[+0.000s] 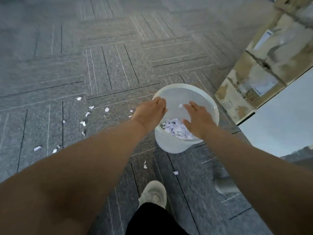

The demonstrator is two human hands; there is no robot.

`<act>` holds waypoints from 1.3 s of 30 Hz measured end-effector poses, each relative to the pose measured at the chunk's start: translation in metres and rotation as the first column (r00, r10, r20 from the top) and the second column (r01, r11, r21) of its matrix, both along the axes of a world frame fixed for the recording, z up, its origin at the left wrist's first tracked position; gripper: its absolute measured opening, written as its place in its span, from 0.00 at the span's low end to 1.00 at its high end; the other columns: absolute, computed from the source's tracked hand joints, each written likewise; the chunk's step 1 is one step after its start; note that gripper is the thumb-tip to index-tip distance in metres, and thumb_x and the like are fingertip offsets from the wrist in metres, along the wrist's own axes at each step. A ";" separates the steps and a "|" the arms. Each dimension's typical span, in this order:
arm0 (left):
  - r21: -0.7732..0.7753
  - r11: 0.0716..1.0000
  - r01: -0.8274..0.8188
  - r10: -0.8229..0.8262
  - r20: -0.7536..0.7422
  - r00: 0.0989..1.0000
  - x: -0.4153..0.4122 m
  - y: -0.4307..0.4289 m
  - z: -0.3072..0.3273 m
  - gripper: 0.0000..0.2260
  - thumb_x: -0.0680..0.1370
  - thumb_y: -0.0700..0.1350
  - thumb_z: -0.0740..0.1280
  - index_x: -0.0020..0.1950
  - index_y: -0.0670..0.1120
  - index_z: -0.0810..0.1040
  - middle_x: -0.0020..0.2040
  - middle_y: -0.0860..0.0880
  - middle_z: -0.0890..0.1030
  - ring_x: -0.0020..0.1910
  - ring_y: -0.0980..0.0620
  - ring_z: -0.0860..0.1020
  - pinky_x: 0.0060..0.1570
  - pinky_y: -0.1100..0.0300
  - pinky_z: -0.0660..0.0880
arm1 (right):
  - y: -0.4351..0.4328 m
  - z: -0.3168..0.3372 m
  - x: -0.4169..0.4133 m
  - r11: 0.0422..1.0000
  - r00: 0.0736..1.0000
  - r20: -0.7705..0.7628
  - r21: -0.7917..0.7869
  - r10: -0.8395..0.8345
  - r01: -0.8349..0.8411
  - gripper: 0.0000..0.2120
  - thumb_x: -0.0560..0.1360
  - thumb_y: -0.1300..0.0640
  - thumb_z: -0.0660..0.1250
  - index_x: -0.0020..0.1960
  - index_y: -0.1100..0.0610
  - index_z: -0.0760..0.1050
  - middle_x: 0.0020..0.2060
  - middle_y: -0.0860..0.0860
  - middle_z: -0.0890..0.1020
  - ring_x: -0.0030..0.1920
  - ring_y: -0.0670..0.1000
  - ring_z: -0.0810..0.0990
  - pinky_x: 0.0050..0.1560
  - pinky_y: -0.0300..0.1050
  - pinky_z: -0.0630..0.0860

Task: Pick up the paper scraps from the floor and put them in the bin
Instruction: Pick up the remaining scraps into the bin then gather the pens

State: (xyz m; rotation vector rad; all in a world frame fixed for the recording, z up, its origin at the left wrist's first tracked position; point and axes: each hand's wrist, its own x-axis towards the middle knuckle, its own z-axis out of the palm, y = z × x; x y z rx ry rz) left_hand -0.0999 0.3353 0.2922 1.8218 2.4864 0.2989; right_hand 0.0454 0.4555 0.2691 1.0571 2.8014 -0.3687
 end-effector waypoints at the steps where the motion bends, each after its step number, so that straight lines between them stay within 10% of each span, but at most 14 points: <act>1: 0.017 1.000 0.024 -0.024 -0.006 1.000 0.003 0.008 -0.004 0.12 0.81 0.47 0.53 0.54 0.41 0.70 0.52 0.43 0.75 0.47 0.40 0.76 0.37 0.49 0.72 | -0.001 -0.002 0.006 1.000 0.999 -0.036 0.016 -0.002 0.002 0.27 0.78 0.51 0.59 0.73 0.54 0.55 0.74 0.54 0.55 0.70 0.60 0.58 0.66 0.56 0.61; 6: 0.013 0.991 0.130 -0.130 0.007 0.991 0.011 0.061 -0.014 0.13 0.81 0.47 0.54 0.60 0.40 0.68 0.59 0.41 0.71 0.57 0.41 0.70 0.49 0.45 0.72 | 0.008 -0.008 0.036 0.997 0.994 -0.109 0.075 -0.017 0.025 0.25 0.76 0.54 0.62 0.71 0.57 0.60 0.70 0.56 0.64 0.66 0.60 0.64 0.64 0.56 0.65; 9: -0.336 0.920 0.202 -0.210 0.013 0.978 0.009 0.069 -0.033 0.26 0.80 0.57 0.51 0.74 0.48 0.51 0.75 0.46 0.54 0.73 0.45 0.53 0.69 0.42 0.54 | 0.014 -0.006 0.046 0.995 0.995 -0.089 0.090 -0.037 0.045 0.24 0.76 0.54 0.62 0.70 0.56 0.60 0.68 0.55 0.65 0.65 0.59 0.64 0.63 0.57 0.66; 12: -0.454 0.864 0.219 -0.223 0.046 0.974 0.013 0.054 -0.046 0.28 0.79 0.59 0.47 0.75 0.52 0.39 0.76 0.51 0.41 0.74 0.49 0.38 0.70 0.39 0.40 | 0.012 -0.004 0.049 0.995 0.996 -0.081 0.096 -0.029 0.037 0.24 0.76 0.53 0.62 0.70 0.56 0.60 0.67 0.55 0.67 0.63 0.59 0.66 0.62 0.56 0.67; 23: -0.343 0.879 0.332 -0.347 0.017 0.938 0.013 0.000 -0.032 0.27 0.80 0.56 0.49 0.75 0.50 0.44 0.76 0.46 0.42 0.75 0.48 0.41 0.72 0.51 0.45 | -0.027 -0.001 0.043 0.997 0.995 -0.093 0.070 0.028 -0.022 0.23 0.76 0.55 0.62 0.69 0.57 0.62 0.66 0.56 0.69 0.63 0.58 0.68 0.60 0.53 0.67; 28: -0.303 0.928 0.215 -0.231 -0.017 0.973 0.006 -0.042 -0.044 0.26 0.80 0.56 0.50 0.75 0.49 0.47 0.77 0.46 0.46 0.75 0.47 0.44 0.72 0.46 0.42 | -0.058 -0.010 0.051 0.973 0.940 -0.289 0.190 0.182 -0.130 0.11 0.72 0.59 0.59 0.53 0.61 0.74 0.47 0.59 0.79 0.45 0.59 0.77 0.44 0.51 0.76; 39: -0.500 0.865 0.044 -0.053 -0.003 0.999 -0.016 -0.129 -0.164 0.28 0.80 0.54 0.50 0.75 0.49 0.42 0.76 0.47 0.40 0.75 0.48 0.40 0.71 0.45 0.42 | -0.103 -0.128 0.054 0.958 0.953 -0.104 0.056 0.284 -0.280 0.13 0.70 0.59 0.54 0.48 0.62 0.74 0.42 0.61 0.78 0.40 0.63 0.77 0.31 0.53 0.78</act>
